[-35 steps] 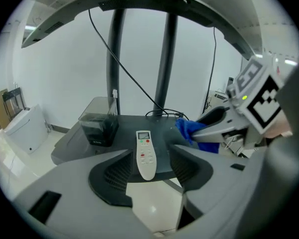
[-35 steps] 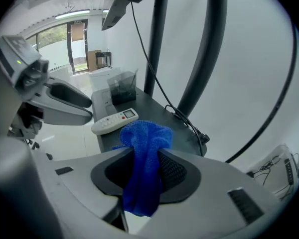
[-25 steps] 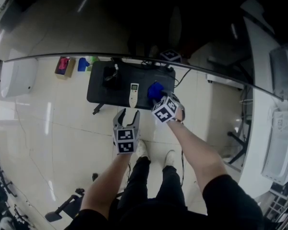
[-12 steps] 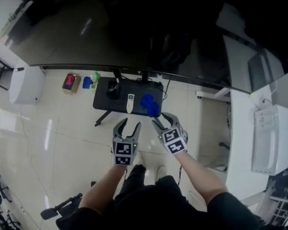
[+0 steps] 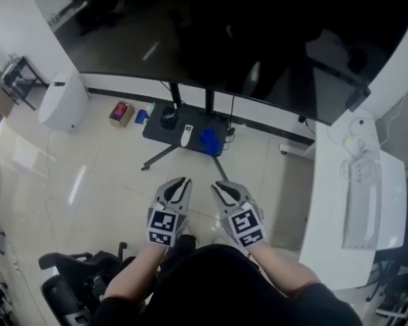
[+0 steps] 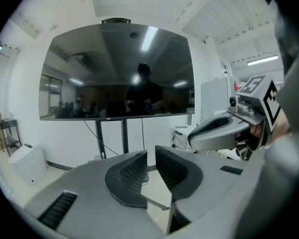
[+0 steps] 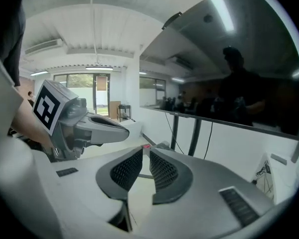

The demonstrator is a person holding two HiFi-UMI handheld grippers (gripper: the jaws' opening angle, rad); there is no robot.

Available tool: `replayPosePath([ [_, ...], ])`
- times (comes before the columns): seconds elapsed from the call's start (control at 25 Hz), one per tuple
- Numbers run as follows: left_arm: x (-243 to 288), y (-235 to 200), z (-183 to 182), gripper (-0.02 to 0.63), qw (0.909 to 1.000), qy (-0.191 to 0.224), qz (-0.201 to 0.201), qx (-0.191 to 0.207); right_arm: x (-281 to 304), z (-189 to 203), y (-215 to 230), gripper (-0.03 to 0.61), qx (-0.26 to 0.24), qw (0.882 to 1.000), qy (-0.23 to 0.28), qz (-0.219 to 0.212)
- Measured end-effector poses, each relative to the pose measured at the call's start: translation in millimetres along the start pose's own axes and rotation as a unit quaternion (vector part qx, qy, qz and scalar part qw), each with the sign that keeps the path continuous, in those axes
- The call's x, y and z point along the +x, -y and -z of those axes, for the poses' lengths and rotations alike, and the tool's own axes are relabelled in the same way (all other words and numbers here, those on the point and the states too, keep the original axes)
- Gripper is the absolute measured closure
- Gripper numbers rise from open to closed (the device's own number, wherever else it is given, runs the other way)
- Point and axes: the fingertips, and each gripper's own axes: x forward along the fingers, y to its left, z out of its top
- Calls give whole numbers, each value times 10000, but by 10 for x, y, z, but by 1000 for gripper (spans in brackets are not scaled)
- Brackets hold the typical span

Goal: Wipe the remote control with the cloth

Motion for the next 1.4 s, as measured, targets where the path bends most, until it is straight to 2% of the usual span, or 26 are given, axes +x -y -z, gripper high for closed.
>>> replayPosePath([
  [0.08,-157,107,-16,609,9997,27,27,224,-149,-79,-133,538,-75,9998,151,-103],
  [0.24,-396,206,-94,614,9994,143,-8,317,-308,-188,-292,566,-236,9990,331,-161],
  [0.84,-726,133,-164,614,9974,265,355,568,-313,-489,-627,571,-232,9985,472,147],
  [1.4,-736,51,-188,614,9976,303,455,416,-187,-462,-693,571,-433,9980,429,192],
])
